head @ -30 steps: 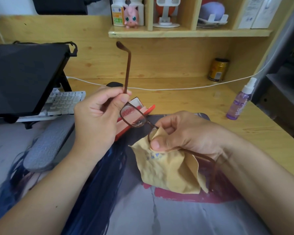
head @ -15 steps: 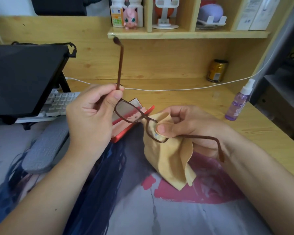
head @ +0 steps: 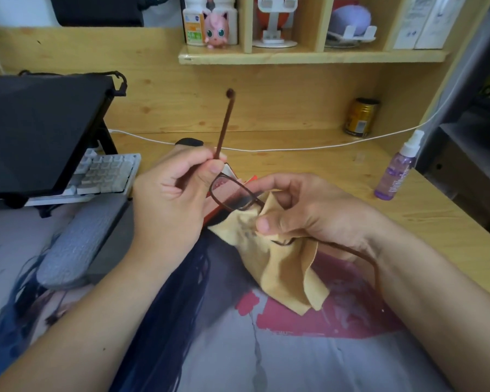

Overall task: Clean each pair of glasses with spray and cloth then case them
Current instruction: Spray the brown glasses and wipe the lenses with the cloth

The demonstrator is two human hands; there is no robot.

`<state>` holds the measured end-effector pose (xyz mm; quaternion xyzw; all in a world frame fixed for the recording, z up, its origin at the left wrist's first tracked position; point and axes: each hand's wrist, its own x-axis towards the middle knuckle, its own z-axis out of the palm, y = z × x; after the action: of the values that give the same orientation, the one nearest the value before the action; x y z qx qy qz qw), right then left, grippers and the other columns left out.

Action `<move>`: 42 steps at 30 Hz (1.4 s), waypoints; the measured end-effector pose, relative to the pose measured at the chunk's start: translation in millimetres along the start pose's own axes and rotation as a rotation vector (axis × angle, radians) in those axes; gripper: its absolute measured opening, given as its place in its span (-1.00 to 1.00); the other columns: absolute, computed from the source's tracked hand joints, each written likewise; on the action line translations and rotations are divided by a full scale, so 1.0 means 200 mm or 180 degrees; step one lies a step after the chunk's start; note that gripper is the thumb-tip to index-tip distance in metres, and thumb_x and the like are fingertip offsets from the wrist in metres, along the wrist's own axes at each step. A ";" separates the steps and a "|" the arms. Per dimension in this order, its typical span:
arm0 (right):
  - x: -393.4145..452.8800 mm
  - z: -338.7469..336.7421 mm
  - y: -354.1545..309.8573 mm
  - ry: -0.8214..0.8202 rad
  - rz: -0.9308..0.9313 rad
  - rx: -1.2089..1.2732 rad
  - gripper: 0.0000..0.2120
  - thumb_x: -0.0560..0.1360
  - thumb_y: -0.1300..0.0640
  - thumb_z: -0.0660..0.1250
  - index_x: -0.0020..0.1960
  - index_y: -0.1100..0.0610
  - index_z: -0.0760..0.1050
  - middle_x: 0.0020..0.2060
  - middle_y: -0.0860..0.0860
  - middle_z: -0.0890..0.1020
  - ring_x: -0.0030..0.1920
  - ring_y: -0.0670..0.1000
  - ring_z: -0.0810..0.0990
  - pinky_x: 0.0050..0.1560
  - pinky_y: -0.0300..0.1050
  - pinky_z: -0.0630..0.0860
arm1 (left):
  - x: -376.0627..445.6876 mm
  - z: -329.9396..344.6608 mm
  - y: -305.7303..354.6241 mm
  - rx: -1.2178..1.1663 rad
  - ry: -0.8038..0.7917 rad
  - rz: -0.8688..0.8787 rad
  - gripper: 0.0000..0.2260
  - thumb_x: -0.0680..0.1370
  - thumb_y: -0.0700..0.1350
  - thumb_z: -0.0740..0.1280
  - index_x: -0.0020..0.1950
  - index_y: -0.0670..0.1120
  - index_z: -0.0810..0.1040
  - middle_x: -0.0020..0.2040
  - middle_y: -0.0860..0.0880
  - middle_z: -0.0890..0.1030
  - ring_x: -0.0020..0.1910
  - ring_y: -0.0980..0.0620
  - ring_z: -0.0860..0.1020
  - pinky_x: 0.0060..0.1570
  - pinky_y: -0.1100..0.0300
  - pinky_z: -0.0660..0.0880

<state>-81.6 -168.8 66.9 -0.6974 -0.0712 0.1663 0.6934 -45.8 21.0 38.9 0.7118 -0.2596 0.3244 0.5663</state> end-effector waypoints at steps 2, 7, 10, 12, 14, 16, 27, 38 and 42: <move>-0.01 -0.02 0.00 0.0190 0.0001 0.0114 -0.54 0.28 0.37 0.49 0.17 0.16 0.62 -0.30 0.03 0.64 -0.35 -0.08 0.60 -0.33 -0.29 0.57 | 0.01 -0.01 0.00 0.0017 0.0024 0.0048 -0.87 0.60 -0.28 0.38 0.00 -0.06 0.61 -0.06 0.06 0.64 -0.05 0.26 0.60 0.02 0.35 0.49; -0.01 -0.03 0.00 0.0108 -0.0038 0.0422 -0.59 0.28 0.33 0.47 0.13 0.19 0.64 -0.29 0.08 0.68 -0.34 -0.05 0.66 -0.30 -0.25 0.59 | 0.02 -0.05 -0.02 0.0160 0.0190 0.0168 -0.91 0.62 -0.25 0.38 0.01 -0.06 0.62 -0.04 0.08 0.65 -0.02 0.15 0.62 0.06 0.17 0.53; -0.01 -0.04 0.01 -0.0011 0.0054 0.0384 -0.63 0.27 0.36 0.47 0.06 0.16 0.68 -0.21 0.19 0.63 -0.33 -0.01 0.64 -0.25 -0.23 0.62 | 0.03 -0.07 -0.03 0.0221 0.0255 0.0229 -0.92 0.62 -0.24 0.38 0.01 -0.07 0.62 -0.03 0.12 0.64 -0.01 0.19 0.62 0.07 0.17 0.52; -0.01 -0.05 0.01 -0.0159 0.0228 0.0080 -0.60 0.31 0.40 0.49 0.12 0.16 0.65 -0.16 0.19 0.61 -0.30 -0.02 0.64 -0.24 -0.24 0.62 | 0.03 -0.07 -0.03 0.0228 0.0253 0.0250 -0.92 0.62 -0.25 0.37 0.01 -0.09 0.62 -0.04 0.12 0.64 -0.01 0.21 0.61 0.07 0.20 0.51; -0.02 -0.04 0.00 -0.0522 0.0427 -0.0200 -0.54 0.38 0.48 0.47 0.24 0.22 0.57 -0.13 0.15 0.63 -0.25 -0.02 0.64 -0.27 -0.21 0.61 | 0.03 -0.06 -0.03 0.0251 0.0202 0.0266 -0.91 0.61 -0.26 0.37 0.01 -0.09 0.62 -0.05 0.10 0.64 -0.02 0.25 0.60 0.06 0.25 0.50; -0.02 -0.02 0.01 -0.0786 0.0574 -0.0299 -0.52 0.41 0.54 0.40 0.28 0.24 0.53 -0.17 0.11 0.64 -0.25 -0.01 0.65 -0.33 -0.16 0.62 | 0.02 -0.04 -0.03 0.0197 0.0098 0.0240 -0.89 0.60 -0.28 0.37 0.00 -0.08 0.62 -0.06 0.09 0.64 -0.03 0.26 0.59 0.05 0.29 0.49; -0.01 0.02 0.03 -0.0208 0.0062 -0.0126 -0.53 0.36 0.52 0.45 0.21 0.22 0.60 -0.16 0.25 0.55 -0.36 -0.01 0.59 -0.36 -0.22 0.57 | -0.01 0.01 -0.02 0.0000 -0.0183 -0.0101 -0.82 0.61 -0.27 0.36 -0.01 0.01 0.63 -0.05 0.06 0.66 -0.03 0.21 0.62 0.04 0.34 0.48; 0.02 -0.02 0.04 0.0541 -0.0160 0.0537 -0.79 0.42 0.24 0.43 0.03 0.27 0.68 -0.19 0.16 0.72 -0.23 0.01 0.69 -0.15 -0.18 0.65 | 0.02 -0.06 -0.05 0.0103 0.0163 0.0135 -0.89 0.62 -0.19 0.39 0.02 0.03 0.62 -0.06 0.23 0.66 -0.02 0.16 0.62 0.07 0.20 0.51; 0.04 -0.16 0.02 0.1292 -0.0310 0.0663 -0.89 0.54 0.34 0.34 -0.03 0.23 0.65 -0.28 0.10 0.71 -0.33 -0.04 0.66 -0.26 -0.21 0.64 | 0.03 -0.09 -0.07 0.0079 0.0306 0.0094 -0.91 0.63 -0.19 0.36 0.02 -0.02 0.62 -0.05 0.17 0.66 -0.02 0.15 0.61 0.08 0.18 0.50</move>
<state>-64.0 -197.3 61.6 -0.6370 0.0538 -0.0046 0.7690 -34.7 41.1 37.8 0.6984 -0.2384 0.3698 0.5644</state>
